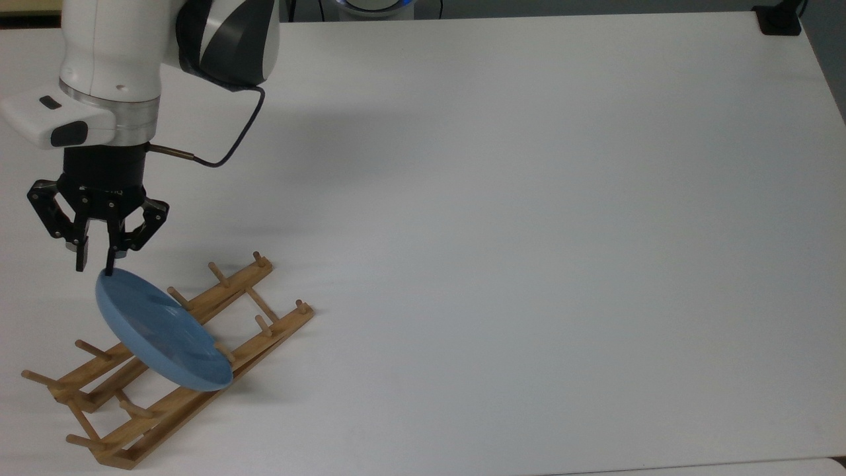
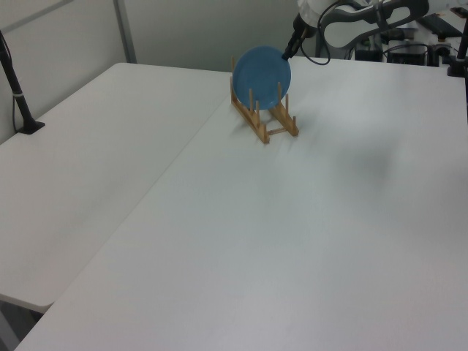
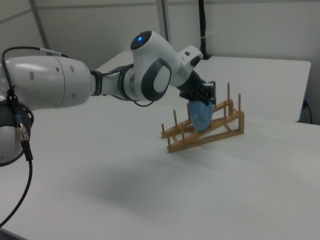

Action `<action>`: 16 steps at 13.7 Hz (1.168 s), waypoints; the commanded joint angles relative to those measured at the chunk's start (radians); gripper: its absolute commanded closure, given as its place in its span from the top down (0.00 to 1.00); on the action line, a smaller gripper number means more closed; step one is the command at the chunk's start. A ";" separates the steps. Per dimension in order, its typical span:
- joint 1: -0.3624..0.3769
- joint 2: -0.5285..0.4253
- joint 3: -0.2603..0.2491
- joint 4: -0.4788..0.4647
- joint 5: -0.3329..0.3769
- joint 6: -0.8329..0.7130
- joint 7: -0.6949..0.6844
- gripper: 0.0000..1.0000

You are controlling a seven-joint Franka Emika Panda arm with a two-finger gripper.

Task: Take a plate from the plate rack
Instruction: 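Close the gripper on the rim of the blue plate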

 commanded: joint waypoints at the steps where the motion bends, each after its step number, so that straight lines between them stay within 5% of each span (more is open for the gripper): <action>1: 0.001 -0.006 -0.005 0.000 -0.015 0.017 -0.012 0.12; 5: 0.000 -0.003 -0.005 0.000 -0.015 0.019 -0.032 0.00; 14: -0.003 -0.017 -0.008 0.000 -0.009 0.017 -0.034 0.00; 16: -0.002 -0.012 -0.007 0.000 -0.011 0.017 -0.034 0.12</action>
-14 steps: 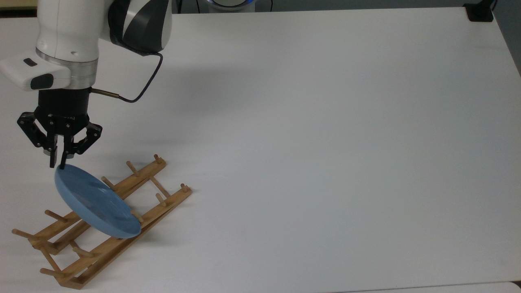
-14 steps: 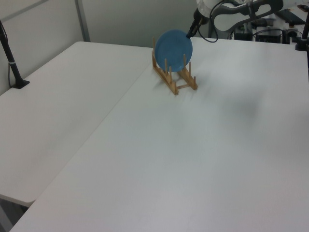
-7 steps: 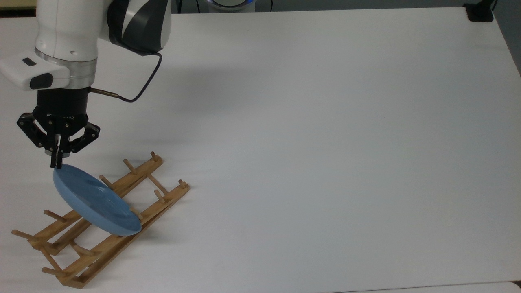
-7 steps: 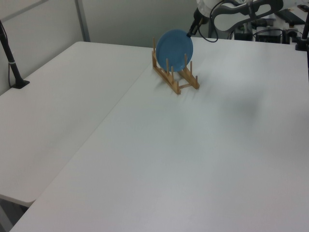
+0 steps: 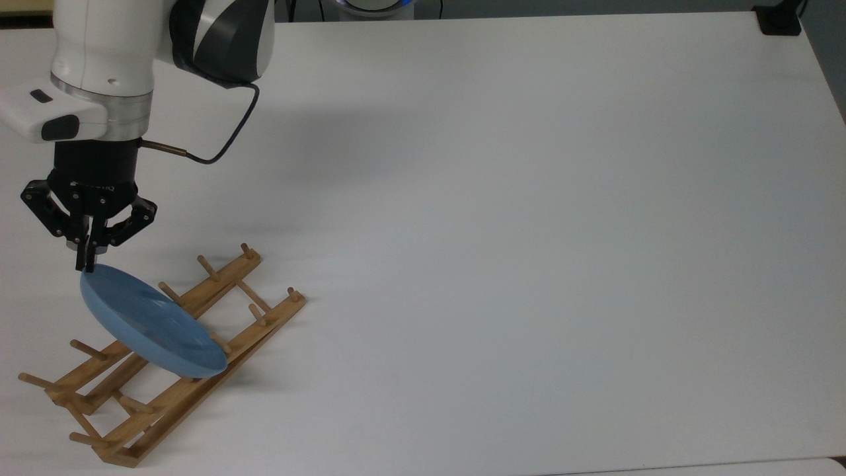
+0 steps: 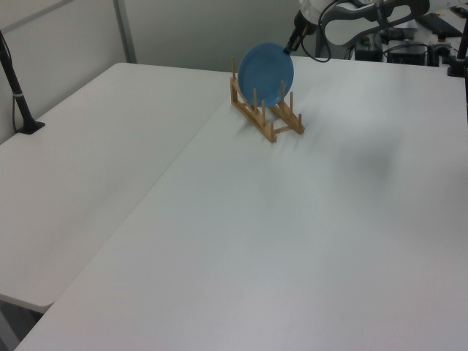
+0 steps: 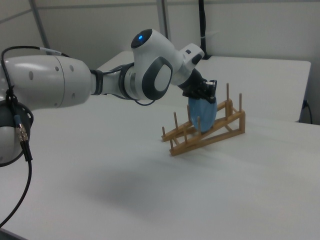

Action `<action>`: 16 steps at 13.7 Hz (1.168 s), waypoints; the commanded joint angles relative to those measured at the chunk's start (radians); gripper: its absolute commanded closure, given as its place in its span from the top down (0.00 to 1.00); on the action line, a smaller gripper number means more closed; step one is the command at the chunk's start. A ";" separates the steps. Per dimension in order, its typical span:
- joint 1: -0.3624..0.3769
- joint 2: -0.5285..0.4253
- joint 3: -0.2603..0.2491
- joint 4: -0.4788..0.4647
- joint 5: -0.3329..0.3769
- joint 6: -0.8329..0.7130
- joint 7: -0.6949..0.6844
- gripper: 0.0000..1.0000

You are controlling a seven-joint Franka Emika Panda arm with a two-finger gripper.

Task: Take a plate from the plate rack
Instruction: 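Close the gripper on the rim of the blue plate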

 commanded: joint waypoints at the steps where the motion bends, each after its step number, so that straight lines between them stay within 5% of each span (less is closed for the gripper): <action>1: 0.004 -0.005 -0.001 -0.008 -0.012 0.015 -0.020 0.23; 9: 0.008 0.029 0.002 0.000 -0.015 0.073 -0.016 0.23; 13: 0.007 0.038 0.002 0.022 -0.012 0.073 -0.016 0.04; 16: 0.004 0.030 0.002 0.022 -0.012 0.072 -0.019 0.00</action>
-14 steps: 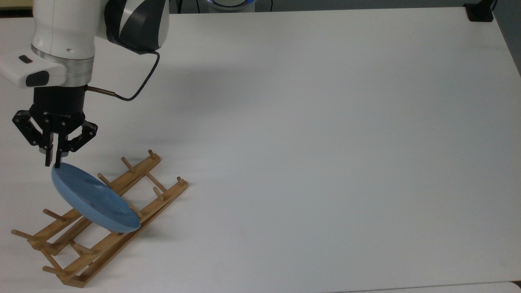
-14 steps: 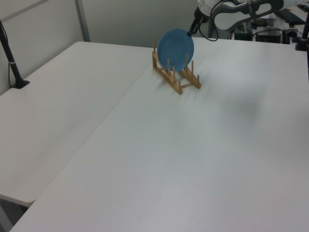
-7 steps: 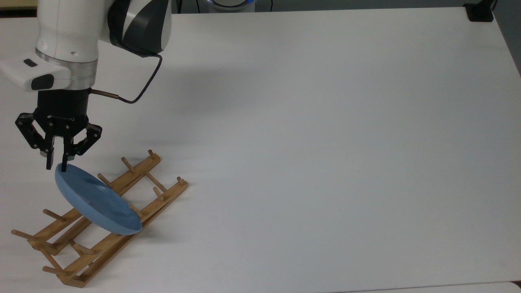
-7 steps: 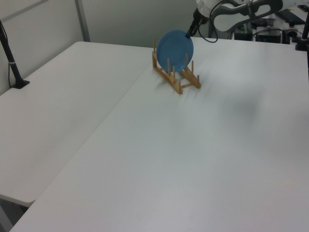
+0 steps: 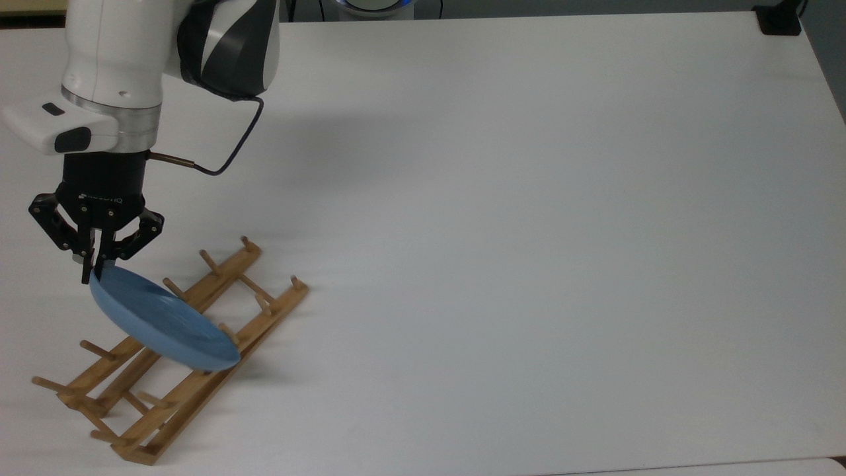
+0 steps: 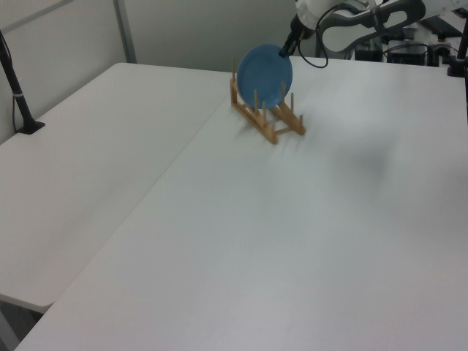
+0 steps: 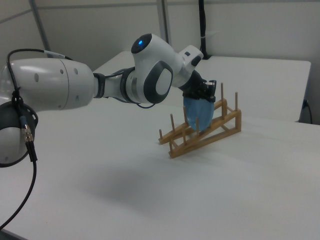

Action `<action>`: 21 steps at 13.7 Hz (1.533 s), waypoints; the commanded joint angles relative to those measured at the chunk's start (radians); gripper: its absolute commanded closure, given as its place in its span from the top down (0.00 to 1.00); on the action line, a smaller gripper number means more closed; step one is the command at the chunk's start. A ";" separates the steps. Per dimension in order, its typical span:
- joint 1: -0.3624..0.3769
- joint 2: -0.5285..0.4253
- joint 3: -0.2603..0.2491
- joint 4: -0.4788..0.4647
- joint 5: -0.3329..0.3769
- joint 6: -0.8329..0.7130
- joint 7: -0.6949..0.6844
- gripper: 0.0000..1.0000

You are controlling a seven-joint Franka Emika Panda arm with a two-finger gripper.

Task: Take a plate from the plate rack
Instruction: 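Lift the blue plate out of the rack and carry it away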

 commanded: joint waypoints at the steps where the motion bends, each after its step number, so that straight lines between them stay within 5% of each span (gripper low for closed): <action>1: -0.003 -0.006 -0.002 0.016 -0.012 0.011 -0.009 0.00; 8: -0.021 -0.095 0.000 0.008 0.014 -0.001 0.000 0.00; 10: -0.018 -0.119 0.001 0.010 0.098 -0.056 0.009 0.00; 12: -0.009 -0.157 0.004 0.011 0.207 -0.152 0.047 0.00; 16: 0.013 -0.178 0.026 0.014 0.304 -0.460 0.104 0.00; 21: 0.011 -0.178 0.063 0.007 0.365 -0.845 -0.090 0.00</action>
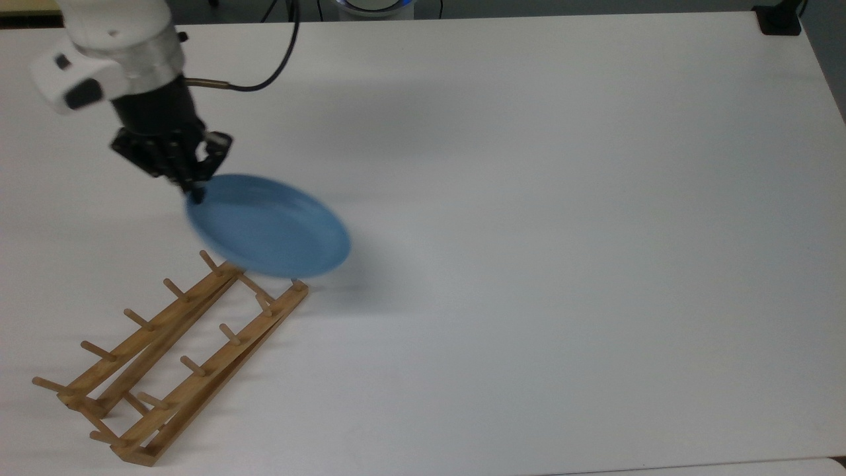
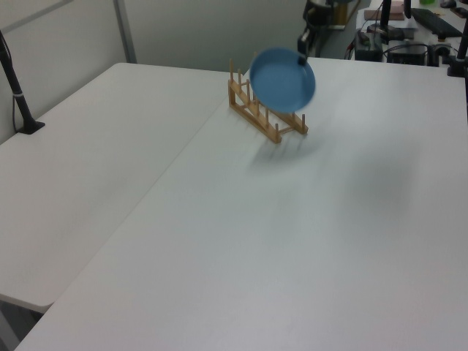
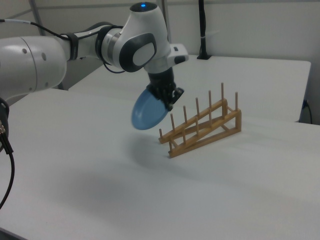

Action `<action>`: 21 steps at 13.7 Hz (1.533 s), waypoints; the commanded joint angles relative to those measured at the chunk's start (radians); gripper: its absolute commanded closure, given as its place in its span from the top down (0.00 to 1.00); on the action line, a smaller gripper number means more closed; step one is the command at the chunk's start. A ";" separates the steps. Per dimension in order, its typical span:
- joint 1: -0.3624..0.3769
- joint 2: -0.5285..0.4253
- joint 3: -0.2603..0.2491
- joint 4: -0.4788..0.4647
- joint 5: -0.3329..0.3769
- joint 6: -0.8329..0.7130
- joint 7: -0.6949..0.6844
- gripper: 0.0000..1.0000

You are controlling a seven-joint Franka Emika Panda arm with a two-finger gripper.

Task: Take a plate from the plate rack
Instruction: 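Lift the blue plate out of the rack and carry it away, then lower the blue plate flat onto the table and open the gripper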

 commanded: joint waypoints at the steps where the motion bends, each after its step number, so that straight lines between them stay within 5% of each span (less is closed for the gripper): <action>1: 0.005 -0.025 0.007 -0.029 0.042 -0.256 -0.209 0.00; 6: 0.059 -0.015 0.007 -0.097 -0.059 -0.460 -0.536 0.00; 11: 0.140 0.056 0.010 -0.210 -0.194 -0.366 -0.633 0.02; 16: 0.145 0.098 0.030 -0.199 -0.193 -0.332 -0.573 0.43; 19: 0.142 0.052 0.028 -0.145 -0.194 -0.339 -0.439 0.91; 21: 0.138 -0.014 0.022 -0.144 -0.197 -0.333 -0.336 1.00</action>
